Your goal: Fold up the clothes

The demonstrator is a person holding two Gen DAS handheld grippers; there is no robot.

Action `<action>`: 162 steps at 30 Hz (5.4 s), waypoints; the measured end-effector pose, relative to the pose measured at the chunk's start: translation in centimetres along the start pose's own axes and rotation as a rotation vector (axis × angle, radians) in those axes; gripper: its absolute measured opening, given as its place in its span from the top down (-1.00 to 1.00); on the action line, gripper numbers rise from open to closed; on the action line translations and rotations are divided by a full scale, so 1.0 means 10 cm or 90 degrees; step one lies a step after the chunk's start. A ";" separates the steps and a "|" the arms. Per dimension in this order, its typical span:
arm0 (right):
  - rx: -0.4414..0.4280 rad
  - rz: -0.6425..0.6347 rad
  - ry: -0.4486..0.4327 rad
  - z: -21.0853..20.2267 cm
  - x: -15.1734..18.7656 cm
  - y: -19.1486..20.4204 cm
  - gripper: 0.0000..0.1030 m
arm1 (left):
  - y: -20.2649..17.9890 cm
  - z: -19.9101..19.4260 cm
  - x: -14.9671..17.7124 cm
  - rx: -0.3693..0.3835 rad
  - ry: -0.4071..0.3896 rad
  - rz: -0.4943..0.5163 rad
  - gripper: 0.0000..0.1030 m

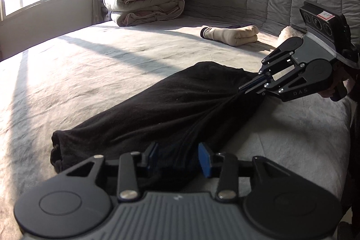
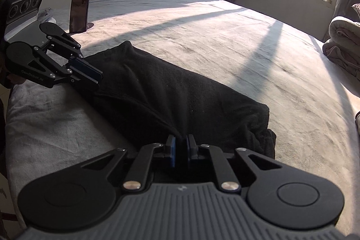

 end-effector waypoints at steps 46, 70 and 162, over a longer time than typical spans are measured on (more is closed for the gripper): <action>0.071 0.151 -0.123 0.04 -0.38 -0.41 0.09 | 0.41 0.08 -0.16 -0.045 -0.032 -0.070 -0.23; 0.179 0.220 -0.156 0.18 -0.26 -0.88 0.03 | 1.05 0.16 -0.08 -0.167 -0.066 -0.149 -0.33; -0.240 0.971 -0.182 -0.07 0.21 -1.11 -0.12 | -0.16 0.90 -0.83 0.213 0.062 -0.560 0.68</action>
Point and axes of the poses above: each gripper's, at about its wrist camera, not at the fingertips, and z roughly the way its jaws point, y to its left, x to its underside, the point moved 8 cm from there along z, roughly the way its jaws point, and after that the axes turned 6 degrees about -x, right-handed, at the moved point
